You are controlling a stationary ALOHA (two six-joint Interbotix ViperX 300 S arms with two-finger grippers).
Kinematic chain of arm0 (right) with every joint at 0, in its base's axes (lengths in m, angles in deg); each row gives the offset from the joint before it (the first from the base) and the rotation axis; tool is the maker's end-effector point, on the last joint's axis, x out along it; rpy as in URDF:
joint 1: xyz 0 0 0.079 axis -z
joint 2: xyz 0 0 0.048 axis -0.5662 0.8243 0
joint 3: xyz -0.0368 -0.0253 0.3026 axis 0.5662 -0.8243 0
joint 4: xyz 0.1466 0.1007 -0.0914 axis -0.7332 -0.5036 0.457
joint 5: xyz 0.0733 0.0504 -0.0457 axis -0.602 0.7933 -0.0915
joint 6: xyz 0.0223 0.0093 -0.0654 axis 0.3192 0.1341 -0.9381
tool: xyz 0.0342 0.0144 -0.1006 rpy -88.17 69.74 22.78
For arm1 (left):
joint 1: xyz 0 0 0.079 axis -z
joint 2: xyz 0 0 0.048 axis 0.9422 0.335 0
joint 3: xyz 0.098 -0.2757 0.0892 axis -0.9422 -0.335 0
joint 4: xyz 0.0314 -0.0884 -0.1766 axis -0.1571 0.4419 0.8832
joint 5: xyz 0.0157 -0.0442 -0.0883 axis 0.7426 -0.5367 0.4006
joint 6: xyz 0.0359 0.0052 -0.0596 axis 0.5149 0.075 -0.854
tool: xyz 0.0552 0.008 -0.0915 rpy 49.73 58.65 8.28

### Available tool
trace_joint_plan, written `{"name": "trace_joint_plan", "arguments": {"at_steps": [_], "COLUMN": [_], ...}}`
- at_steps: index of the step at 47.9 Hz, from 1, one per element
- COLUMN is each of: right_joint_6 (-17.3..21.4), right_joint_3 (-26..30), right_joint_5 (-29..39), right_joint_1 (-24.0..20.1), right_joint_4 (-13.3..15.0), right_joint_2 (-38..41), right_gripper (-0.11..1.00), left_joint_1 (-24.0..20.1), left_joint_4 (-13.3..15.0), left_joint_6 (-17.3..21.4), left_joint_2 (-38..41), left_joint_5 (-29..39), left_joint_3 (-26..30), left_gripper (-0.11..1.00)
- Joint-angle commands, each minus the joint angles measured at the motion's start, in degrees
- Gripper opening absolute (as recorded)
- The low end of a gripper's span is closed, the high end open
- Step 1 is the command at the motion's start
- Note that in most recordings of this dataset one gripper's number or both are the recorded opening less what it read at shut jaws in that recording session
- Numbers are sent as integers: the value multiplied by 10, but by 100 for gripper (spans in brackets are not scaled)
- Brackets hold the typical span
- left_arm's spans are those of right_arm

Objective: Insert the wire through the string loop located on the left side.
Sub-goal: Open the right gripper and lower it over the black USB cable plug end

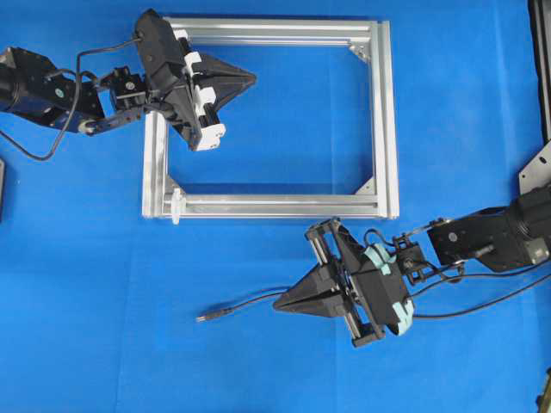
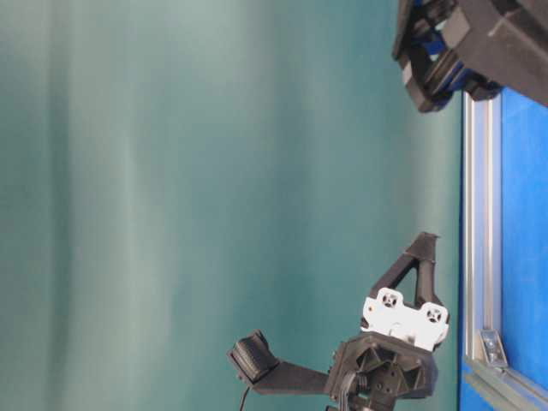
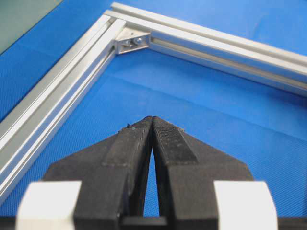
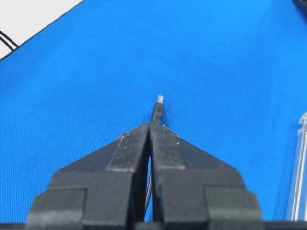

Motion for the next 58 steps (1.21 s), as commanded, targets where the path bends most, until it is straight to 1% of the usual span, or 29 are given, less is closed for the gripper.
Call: {"name": "trace_joint_plan", "arguments": {"at_steps": [1,9,31,34,38,40,43,46,49,50,54,58], "right_joint_6": [8,20,35,41,51,54,56,58,58,58,58,58], "right_joint_3": [6,15,18,18,18,18,18,18,18,18,19,21], "right_joint_5": [1,35,40,41,41,41,41,41,42,41,42,41], "right_joint_1": [-4,-4,-4,-4,-4,-4,-4,-4,-4,-4,-4,-4], "right_joint_4": [-3,-3,-4,-4,-4,-6,-7,-10,-11,-12,-18,-25], "right_joint_2": [-28,-30,-30,-30,-30,-30,-30,-30,-30,-30,-29,-25], "right_gripper": [1,-1,0,7,25,37,58,76,90,92,86,88], "left_joint_1": [4,4,4,4,4,4,4,4,4,4,4,4], "left_joint_4": [-10,-11,-11,-11,-11,-11,-12,-11,-11,-12,-11,-11], "left_joint_6": [-1,-1,-1,-1,-1,-1,-1,-1,-1,-1,-1,-1], "left_joint_2": [-25,-26,-27,-27,-27,-27,-26,-27,-27,-27,-27,-27], "left_joint_5": [9,9,10,9,9,9,9,9,9,10,9,9], "left_joint_3": [6,5,4,4,4,4,4,4,4,4,4,4], "left_gripper": [0,0,0,0,0,0,0,0,0,0,0,0]}}
